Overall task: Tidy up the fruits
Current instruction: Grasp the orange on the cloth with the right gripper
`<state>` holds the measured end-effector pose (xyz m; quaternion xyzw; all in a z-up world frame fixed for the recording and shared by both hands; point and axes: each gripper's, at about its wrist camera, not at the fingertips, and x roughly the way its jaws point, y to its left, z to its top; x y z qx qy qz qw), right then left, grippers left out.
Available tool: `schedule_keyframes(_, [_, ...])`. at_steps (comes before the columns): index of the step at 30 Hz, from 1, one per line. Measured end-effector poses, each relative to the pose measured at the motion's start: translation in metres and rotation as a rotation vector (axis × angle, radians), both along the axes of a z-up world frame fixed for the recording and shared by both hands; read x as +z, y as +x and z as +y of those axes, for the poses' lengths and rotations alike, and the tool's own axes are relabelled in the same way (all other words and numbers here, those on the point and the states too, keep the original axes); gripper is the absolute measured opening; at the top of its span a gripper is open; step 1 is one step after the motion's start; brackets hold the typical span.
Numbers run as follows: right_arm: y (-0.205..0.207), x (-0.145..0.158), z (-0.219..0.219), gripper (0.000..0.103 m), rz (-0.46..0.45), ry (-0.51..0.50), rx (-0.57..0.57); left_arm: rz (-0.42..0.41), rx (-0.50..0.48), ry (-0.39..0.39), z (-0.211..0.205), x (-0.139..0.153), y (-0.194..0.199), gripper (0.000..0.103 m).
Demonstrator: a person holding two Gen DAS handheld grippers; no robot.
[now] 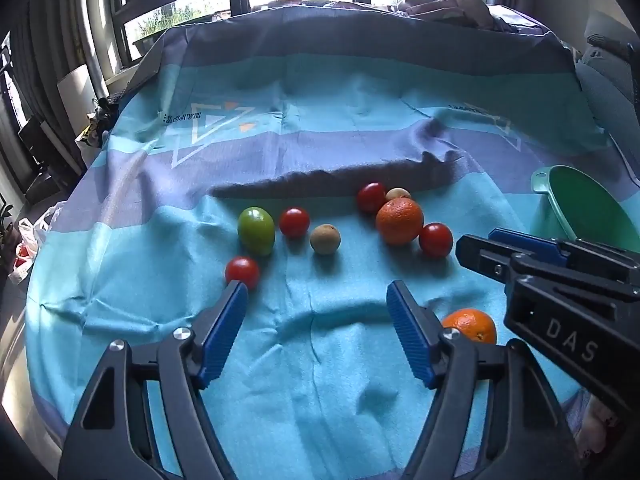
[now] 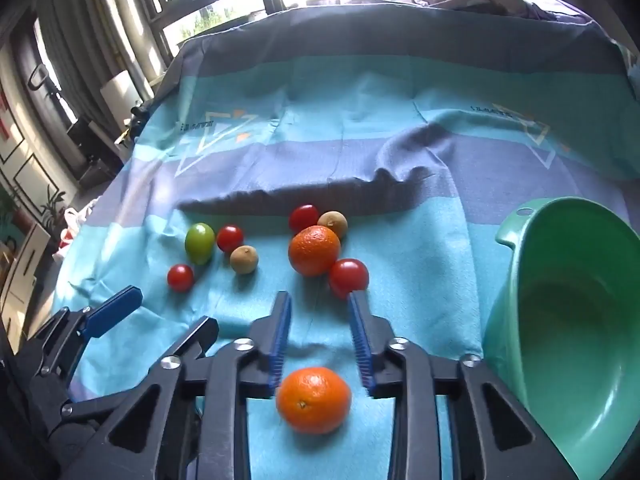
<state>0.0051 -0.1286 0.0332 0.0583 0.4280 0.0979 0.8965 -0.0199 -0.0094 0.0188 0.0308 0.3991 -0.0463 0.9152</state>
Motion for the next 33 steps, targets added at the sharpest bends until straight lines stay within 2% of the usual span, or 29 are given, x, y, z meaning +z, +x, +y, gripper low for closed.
schedule_keyframes(4, [-0.006, 0.013, -0.009, 0.03, 0.002, 0.072, -0.01, 0.041, -0.025, -0.096, 0.009, 0.005, 0.004, 0.063])
schedule_keyframes(7, [-0.009, 0.022, -0.019, 0.03, 0.034, 0.193, -0.008, 0.092, -0.088, -0.198, 0.008, 0.004, 0.003, 0.059])
schedule_keyframes(8, [-0.017, 0.016, -0.02, 0.03, 0.069, 0.221, 0.001, 0.115, -0.113, -0.227, 0.006, 0.001, 0.004, 0.059])
schedule_keyframes(9, [-0.017, 0.014, -0.021, 0.03, 0.078, 0.256, 0.01, 0.12, -0.143, -0.294, 0.0, 0.0, 0.001, 0.058])
schedule_keyframes(10, [-0.014, 0.015, -0.028, 0.03, 0.11, 0.339, 0.021, 0.139, -0.161, -0.298, -0.007, -0.004, 0.002, 0.057])
schedule_keyframes(12, [-0.009, 0.007, -0.03, 0.03, 0.177, 0.372, 0.016, 0.176, -0.181, -0.285, -0.018, -0.012, 0.002, 0.057])
schedule_keyframes(15, [-0.005, -0.005, -0.021, 0.031, 0.231, 0.353, 0.014, 0.277, -0.186, -0.316, -0.022, -0.018, 0.005, 0.057])
schedule_keyframes(17, [-0.01, -0.015, -0.023, 0.031, 0.212, 0.295, 0.016, 0.326, -0.191, -0.344, -0.021, -0.019, 0.006, 0.057])
schedule_keyframes(21, [-0.012, -0.024, -0.026, 0.034, 0.215, 0.285, 0.024, 0.388, -0.203, -0.361, -0.02, -0.023, 0.005, 0.057])
schedule_keyframes(24, [-0.014, -0.03, -0.032, 0.041, 0.225, 0.284, 0.018, 0.402, -0.215, -0.368, -0.024, -0.028, 0.006, 0.057])
schedule_keyframes(27, [-0.014, -0.037, -0.036, 0.043, 0.244, 0.304, 0.016, 0.39, -0.216, -0.328, -0.029, -0.033, 0.005, 0.057])
schedule_keyframes(30, [-0.01, -0.05, -0.039, 0.049, 0.301, 0.353, 0.017, 0.392, -0.213, -0.323, -0.031, -0.038, 0.005, 0.057])
schedule_keyframes(32, [-0.007, -0.057, -0.039, 0.049, 0.328, 0.399, 0.03, 0.38, -0.211, -0.317, -0.03, -0.041, 0.006, 0.054])
schedule_keyframes(33, [-0.006, -0.058, -0.037, 0.049, 0.332, 0.41, 0.034, 0.373, -0.216, -0.318, -0.03, -0.041, 0.005, 0.048])
